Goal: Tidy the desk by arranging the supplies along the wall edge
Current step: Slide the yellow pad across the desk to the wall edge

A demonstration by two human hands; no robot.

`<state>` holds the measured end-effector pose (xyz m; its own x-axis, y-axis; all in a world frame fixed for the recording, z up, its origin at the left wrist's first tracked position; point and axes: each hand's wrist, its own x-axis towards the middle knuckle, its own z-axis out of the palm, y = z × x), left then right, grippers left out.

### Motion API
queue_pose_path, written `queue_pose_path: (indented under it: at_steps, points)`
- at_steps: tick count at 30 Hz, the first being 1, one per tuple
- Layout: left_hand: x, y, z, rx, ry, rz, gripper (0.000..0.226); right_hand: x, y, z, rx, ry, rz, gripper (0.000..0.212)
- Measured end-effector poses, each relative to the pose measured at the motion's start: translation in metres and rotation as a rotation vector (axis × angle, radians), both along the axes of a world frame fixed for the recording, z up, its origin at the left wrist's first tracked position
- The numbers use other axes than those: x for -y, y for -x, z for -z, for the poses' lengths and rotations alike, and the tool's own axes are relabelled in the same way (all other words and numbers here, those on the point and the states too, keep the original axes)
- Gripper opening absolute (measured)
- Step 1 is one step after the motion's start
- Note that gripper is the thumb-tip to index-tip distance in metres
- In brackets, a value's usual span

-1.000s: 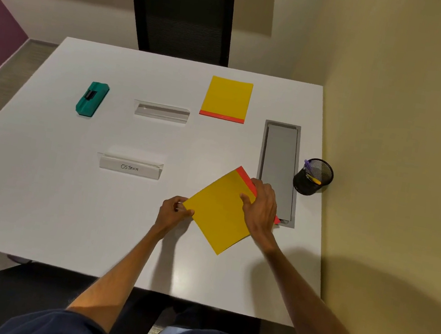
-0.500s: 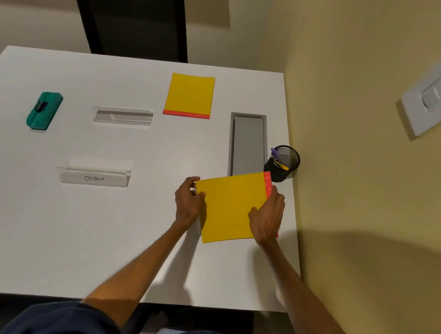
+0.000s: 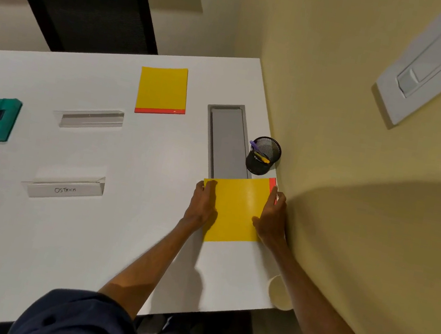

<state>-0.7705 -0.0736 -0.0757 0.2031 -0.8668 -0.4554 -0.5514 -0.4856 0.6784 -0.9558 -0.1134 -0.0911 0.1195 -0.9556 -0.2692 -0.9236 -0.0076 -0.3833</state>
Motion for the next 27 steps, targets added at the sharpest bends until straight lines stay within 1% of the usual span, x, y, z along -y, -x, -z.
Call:
queue_pose_path:
  at_steps: [2,4,6,8,9,11,12,13,15,16,17,19,22,27]
  points:
    - [0.001,0.001,0.005,-0.040,-0.074,0.021,0.066,0.004,0.002,0.002,0.008,-0.008,-0.015,0.098]
    - [-0.002,-0.001,0.013,-0.003,-0.093,0.139,0.067,0.006,0.004,0.004,0.006,-0.021,-0.024,0.096]
    - [-0.004,-0.002,0.017,0.036,-0.080,0.210,0.061,0.006,0.005,0.006,-0.023,-0.051,-0.058,0.096]
    - [-0.008,0.001,0.013,-0.036,-0.048,0.115,0.058,0.004,0.007,0.010,-0.041,-0.121,-0.120,0.095]
    - [-0.009,0.004,0.013,-0.028,-0.037,0.063,0.060,0.002,0.007,0.012,-0.050,-0.159,-0.147,0.094]
    - [-0.011,0.011,0.014,-0.020,-0.017,0.046,0.062,-0.003,0.007,0.016,-0.083,-0.198,-0.191,0.094]
    - [-0.013,0.013,0.017,0.002,-0.039,0.076,0.063,-0.004,0.007,0.018,-0.096,-0.201,-0.204,0.095]
    - [-0.016,0.013,0.022,0.079,-0.077,0.187,0.067,-0.006,0.006,0.019,-0.104,-0.201,-0.212,0.097]
    - [-0.020,0.014,0.030,0.286,-0.169,0.465,0.094,-0.008,0.005,0.021,-0.118,-0.209,-0.226,0.104]
    - [-0.022,0.015,0.033,0.342,-0.195,0.549,0.107,-0.009,0.004,0.022,-0.125,-0.223,-0.236,0.109]
    - [-0.023,0.018,0.035,0.356,-0.203,0.581,0.117,-0.010,0.004,0.023,-0.131,-0.238,-0.251,0.113]
    - [-0.022,0.022,0.038,0.384,-0.212,0.618,0.129,-0.012,0.003,0.024,-0.131,-0.254,-0.296,0.119]
    - [-0.018,0.027,0.037,0.426,-0.213,0.612,0.129,-0.013,0.002,0.026,-0.134,-0.264,-0.347,0.123]
    - [-0.007,0.025,0.038,0.375,-0.176,0.563,0.118,-0.001,0.006,0.025,-0.133,-0.284,-0.370,0.124]
